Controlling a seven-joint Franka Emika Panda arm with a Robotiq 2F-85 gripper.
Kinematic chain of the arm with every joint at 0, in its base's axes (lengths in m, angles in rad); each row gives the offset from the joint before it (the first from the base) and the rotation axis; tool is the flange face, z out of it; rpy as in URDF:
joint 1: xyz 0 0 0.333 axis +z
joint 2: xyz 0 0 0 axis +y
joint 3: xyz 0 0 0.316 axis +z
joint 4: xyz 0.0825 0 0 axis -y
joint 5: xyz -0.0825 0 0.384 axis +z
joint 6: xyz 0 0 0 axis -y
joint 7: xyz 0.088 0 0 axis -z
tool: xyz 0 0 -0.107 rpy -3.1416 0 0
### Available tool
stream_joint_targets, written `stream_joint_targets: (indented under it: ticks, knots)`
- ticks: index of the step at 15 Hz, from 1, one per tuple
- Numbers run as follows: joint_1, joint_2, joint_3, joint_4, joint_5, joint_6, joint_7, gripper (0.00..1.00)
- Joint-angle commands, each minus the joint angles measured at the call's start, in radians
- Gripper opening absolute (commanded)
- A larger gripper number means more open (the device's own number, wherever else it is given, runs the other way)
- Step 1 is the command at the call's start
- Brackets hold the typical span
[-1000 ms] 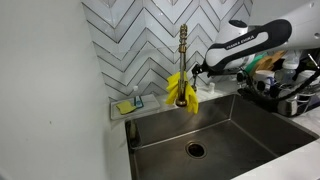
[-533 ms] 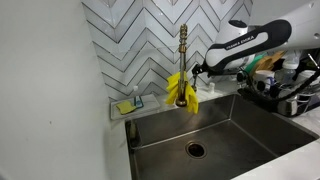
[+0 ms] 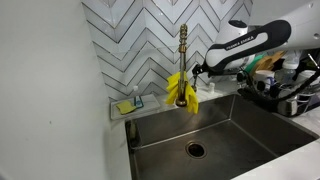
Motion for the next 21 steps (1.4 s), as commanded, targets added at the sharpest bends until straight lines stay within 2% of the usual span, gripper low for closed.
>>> stream_joint_targets:
  ticks: [1, 7, 11, 15, 21]
  knots:
    - [0.016, -0.002, -0.031, 0.0, -0.033, -0.025, 0.032, 1.0]
    - [0.02, -0.002, -0.038, 0.001, -0.039, -0.028, 0.04, 1.0]
    - [0.01, -0.014, -0.014, -0.003, 0.002, -0.074, 0.062, 1.0]
    - [-0.004, -0.048, 0.015, -0.006, 0.043, -0.215, 0.07, 1.0]
    - [-0.039, -0.15, 0.048, -0.02, 0.12, -0.594, 0.049, 1.0]
